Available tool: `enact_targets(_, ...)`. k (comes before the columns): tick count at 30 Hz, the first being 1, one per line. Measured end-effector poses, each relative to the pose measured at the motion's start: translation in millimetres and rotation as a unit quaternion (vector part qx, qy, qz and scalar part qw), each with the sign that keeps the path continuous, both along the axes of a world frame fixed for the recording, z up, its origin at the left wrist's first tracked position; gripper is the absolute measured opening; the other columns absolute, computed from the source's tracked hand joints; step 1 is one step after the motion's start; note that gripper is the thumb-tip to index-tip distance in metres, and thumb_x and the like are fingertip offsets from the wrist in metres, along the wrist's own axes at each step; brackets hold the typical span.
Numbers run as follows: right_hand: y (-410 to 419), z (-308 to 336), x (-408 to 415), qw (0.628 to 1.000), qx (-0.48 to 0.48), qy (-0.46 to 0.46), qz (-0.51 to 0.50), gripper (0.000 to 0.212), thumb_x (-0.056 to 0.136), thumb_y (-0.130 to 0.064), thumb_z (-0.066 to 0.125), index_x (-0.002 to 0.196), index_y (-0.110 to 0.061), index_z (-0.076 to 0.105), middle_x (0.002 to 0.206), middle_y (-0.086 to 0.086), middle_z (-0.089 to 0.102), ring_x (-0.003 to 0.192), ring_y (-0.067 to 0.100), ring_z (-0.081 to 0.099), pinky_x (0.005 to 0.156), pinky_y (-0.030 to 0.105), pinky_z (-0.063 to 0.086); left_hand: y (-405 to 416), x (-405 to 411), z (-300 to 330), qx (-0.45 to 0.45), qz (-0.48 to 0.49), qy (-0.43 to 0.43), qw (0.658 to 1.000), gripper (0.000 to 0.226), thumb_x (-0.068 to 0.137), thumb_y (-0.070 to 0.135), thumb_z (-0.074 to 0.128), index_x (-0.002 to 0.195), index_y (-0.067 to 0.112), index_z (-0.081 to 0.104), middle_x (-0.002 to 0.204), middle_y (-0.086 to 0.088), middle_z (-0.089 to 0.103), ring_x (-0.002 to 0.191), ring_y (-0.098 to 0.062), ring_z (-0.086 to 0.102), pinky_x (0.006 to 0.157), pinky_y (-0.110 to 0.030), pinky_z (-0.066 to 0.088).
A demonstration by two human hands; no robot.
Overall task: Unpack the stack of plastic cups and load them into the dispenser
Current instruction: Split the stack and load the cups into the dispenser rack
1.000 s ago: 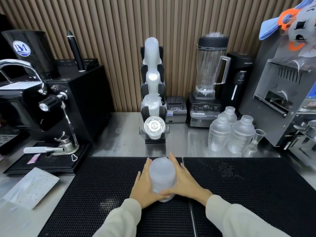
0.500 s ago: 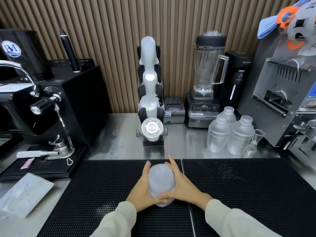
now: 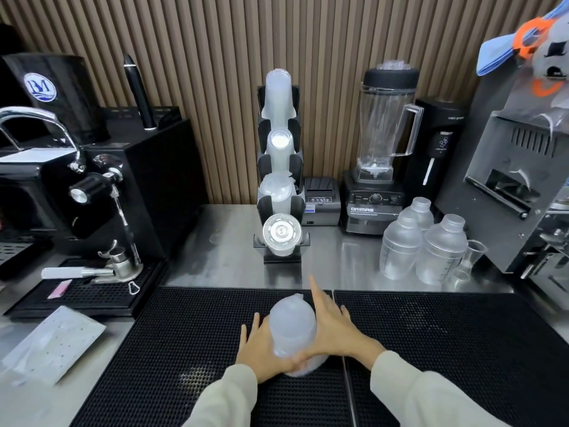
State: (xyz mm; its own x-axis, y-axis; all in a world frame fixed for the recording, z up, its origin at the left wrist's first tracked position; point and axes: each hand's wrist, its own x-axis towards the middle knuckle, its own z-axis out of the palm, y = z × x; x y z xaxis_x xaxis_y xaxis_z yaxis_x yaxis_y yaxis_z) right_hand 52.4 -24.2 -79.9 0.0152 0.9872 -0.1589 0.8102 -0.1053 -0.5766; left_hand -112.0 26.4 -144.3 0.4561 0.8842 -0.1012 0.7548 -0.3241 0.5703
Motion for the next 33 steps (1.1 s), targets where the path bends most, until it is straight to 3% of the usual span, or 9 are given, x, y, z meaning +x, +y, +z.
enact_targets(2,6,14,-2,0.998,-0.002,-0.058,0.018,0.154,0.043,-0.061,0.084,0.138,-0.037,-0.036,0.159,0.011,-0.005,0.148,0.024,-0.008,0.116,0.06,-0.002,-1,1,0,-0.002,0.008,0.001,1.0,0.12,0.051,0.076,0.064,0.146,0.029,0.008,0.153,0.015,0.018,0.146,-0.018,-0.007,0.117,-0.046,-0.01)
enact_targets(4,14,29,-8,0.994,0.001,-0.101,0.034,0.151,0.047,-0.06,0.083,0.142,-0.032,-0.03,0.159,0.015,-0.004,0.148,0.026,-0.007,0.116,0.059,0.001,-1,1,0,-0.005,0.013,0.006,1.0,0.121,0.048,0.073,0.067,0.146,0.03,0.01,0.153,0.015,0.018,0.146,-0.017,-0.009,0.116,-0.047,-0.013)
enact_targets(8,25,40,-27,0.99,-0.001,-0.129,0.049,0.128,0.061,-0.05,0.081,0.15,-0.023,-0.007,0.155,0.014,0.016,0.144,0.031,0.016,0.116,0.049,0.018,-7,4,-1,0.014,0.023,0.027,0.999,0.121,0.05,0.075,0.063,0.147,0.028,0.01,0.154,0.012,0.018,0.146,-0.019,-0.01,0.116,-0.047,-0.013)
enact_targets(13,19,19,-39,0.994,-0.051,-0.093,0.012,0.103,0.065,-0.035,0.08,0.147,-0.03,0.018,0.146,0.01,0.027,0.133,0.035,0.033,0.107,0.047,0.036,-10,3,-4,0.006,0.039,0.005,0.999,0.121,0.05,0.07,0.065,0.147,0.027,0.009,0.153,0.012,0.018,0.146,-0.019,-0.009,0.117,-0.047,-0.01)
enact_targets(25,10,13,-49,0.993,-0.009,-0.097,-0.063,0.087,0.063,-0.033,0.079,0.137,-0.028,0.032,0.126,0.014,0.042,0.116,0.032,0.045,0.092,0.04,0.045,-9,3,3,-0.02,0.029,-0.004,0.999,0.122,0.049,0.07,0.07,0.147,0.026,0.011,0.152,0.013,0.02,0.146,-0.019,-0.01,0.116,-0.048,-0.011)
enact_targets(33,12,30,-44,0.995,0.007,-0.052,-0.087,0.08,0.064,-0.039,0.078,0.132,-0.03,0.038,0.124,0.013,0.048,0.115,0.033,0.048,0.096,0.04,0.044,-13,0,13,-0.024,0.027,0.032,0.999,0.12,0.051,0.073,0.067,0.144,0.018,0.015,0.153,0.006,0.02,0.146,-0.021,-0.009,0.117,-0.049,-0.008)
